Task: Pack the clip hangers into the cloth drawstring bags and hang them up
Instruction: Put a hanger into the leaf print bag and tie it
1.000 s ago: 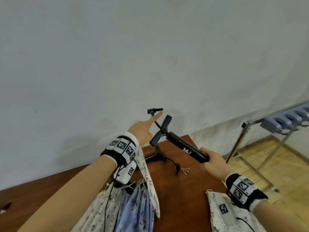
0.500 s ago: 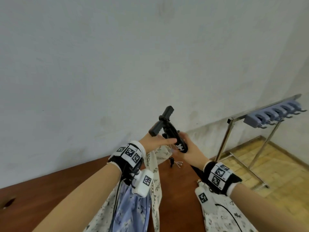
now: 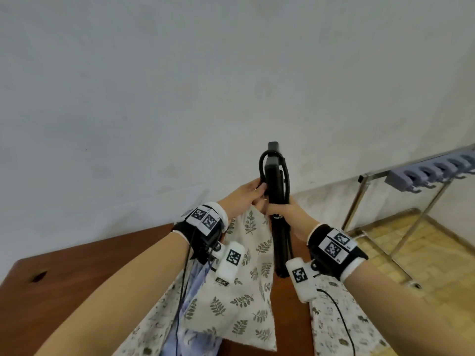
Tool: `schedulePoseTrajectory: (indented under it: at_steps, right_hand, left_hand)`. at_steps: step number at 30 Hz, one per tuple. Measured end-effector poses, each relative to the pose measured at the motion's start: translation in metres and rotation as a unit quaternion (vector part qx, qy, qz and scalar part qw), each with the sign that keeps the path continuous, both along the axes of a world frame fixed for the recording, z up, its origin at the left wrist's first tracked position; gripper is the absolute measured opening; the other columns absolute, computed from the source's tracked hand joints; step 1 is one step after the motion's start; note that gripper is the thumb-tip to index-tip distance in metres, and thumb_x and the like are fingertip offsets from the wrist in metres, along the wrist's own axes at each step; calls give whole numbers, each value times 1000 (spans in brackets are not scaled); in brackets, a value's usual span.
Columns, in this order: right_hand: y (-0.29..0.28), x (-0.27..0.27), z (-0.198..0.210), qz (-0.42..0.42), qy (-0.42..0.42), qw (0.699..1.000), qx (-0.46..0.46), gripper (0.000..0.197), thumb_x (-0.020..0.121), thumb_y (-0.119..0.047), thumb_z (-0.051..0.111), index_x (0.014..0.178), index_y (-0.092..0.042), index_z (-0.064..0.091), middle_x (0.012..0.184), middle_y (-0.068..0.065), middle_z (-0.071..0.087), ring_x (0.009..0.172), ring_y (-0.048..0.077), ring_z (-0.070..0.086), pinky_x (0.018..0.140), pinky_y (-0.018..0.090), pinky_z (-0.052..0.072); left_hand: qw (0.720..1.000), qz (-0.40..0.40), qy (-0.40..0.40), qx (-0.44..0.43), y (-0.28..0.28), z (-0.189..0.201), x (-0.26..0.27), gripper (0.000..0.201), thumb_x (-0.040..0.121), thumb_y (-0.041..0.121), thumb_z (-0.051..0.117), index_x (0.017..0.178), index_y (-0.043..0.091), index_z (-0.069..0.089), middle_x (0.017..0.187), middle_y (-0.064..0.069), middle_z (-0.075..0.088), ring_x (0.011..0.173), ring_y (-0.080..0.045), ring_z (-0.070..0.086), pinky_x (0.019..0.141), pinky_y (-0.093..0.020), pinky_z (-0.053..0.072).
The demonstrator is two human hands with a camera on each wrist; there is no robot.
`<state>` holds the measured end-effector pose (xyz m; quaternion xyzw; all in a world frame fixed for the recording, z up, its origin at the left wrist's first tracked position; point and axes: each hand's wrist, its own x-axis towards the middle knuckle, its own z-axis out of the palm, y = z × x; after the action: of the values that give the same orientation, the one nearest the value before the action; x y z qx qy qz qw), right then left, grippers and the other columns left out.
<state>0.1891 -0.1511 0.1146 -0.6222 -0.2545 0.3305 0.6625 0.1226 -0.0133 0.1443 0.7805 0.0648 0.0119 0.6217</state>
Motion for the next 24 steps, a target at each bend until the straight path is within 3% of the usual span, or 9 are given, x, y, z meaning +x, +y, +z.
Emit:
schedulePoseTrajectory:
  at_steps: [4, 9, 11, 13, 14, 17, 19, 21, 24]
  right_hand:
    - [3, -4, 4, 3, 51, 998, 31, 15, 64, -5, 60, 79, -7, 63, 61, 5, 61, 54, 20, 54, 50, 25, 47]
    - [8, -8, -2, -12, 33, 999, 35, 16, 85, -17, 71, 93, -4, 65, 70, 7, 69, 63, 19, 65, 58, 25, 53]
    - [6, -5, -5, -29, 14, 999, 33, 24, 82, -14, 74, 102, -3, 65, 81, 12, 72, 72, 23, 70, 65, 26, 55]
    - [2, 2, -5, -48, -10, 998, 36, 30, 81, -12, 75, 107, -3, 64, 89, 12, 73, 81, 23, 71, 71, 25, 55]
    - [-1, 6, -4, -67, -20, 997, 38, 30, 80, -11, 75, 106, 0, 64, 88, 10, 72, 83, 22, 70, 75, 27, 54]
    - [-9, 21, 2, -133, -25, 989, 56, 21, 77, -3, 74, 95, 0, 64, 83, 6, 67, 79, 18, 65, 82, 36, 49]
    - [-13, 28, 6, -141, -21, 988, 61, 22, 71, -4, 74, 90, -5, 64, 82, 8, 65, 78, 20, 62, 85, 41, 49]
    - [-14, 31, 5, -127, -17, 990, 58, 24, 68, -7, 73, 90, -7, 63, 81, 9, 65, 80, 23, 62, 90, 45, 50]
    - [-13, 31, -2, -118, -11, 991, 62, 16, 78, 1, 70, 90, -3, 62, 78, 7, 64, 79, 24, 64, 88, 45, 53]
  left_hand:
    - [1000, 6, -4, 1, 3, -3, 3, 26, 104, 29, 32, 125, 24, 47, 64, -10, 53, 52, -11, 50, 54, -18, 45]
    - [997, -17, 38, 69, 3, -2, 1, 30, 102, 13, 36, 129, 20, 44, 57, 7, 55, 47, 0, 52, 54, -14, 46]
    - [994, -7, 38, 102, 2, -5, -2, 29, 102, 16, 35, 128, 17, 46, 69, 4, 60, 59, -2, 59, 73, -24, 53]
    - [987, 19, 55, 147, 3, -11, -4, 33, 103, 29, 33, 133, 18, 42, 95, -9, 67, 85, -18, 65, 93, -39, 50]
    - [978, 39, 79, 191, 6, -13, -6, 37, 102, 36, 34, 135, 19, 40, 107, -14, 65, 94, -24, 63, 92, -39, 48]
    - [931, 13, 159, 327, 12, -16, -14, 43, 89, 59, 49, 99, 18, 54, 82, -3, 61, 74, -22, 57, 66, -31, 44]
    - [854, -84, 237, 455, 14, -11, -18, 49, 81, 61, 61, 86, 13, 61, 75, -5, 60, 72, -25, 59, 67, -35, 46]
    - [768, -130, 301, 550, 16, -9, -21, 41, 84, 45, 66, 91, 5, 61, 81, -8, 61, 79, -25, 60, 70, -32, 48]
    - [751, -103, 308, 575, 27, -8, -22, 30, 90, 19, 62, 68, 11, 44, 67, -3, 45, 61, -15, 44, 50, -21, 34]
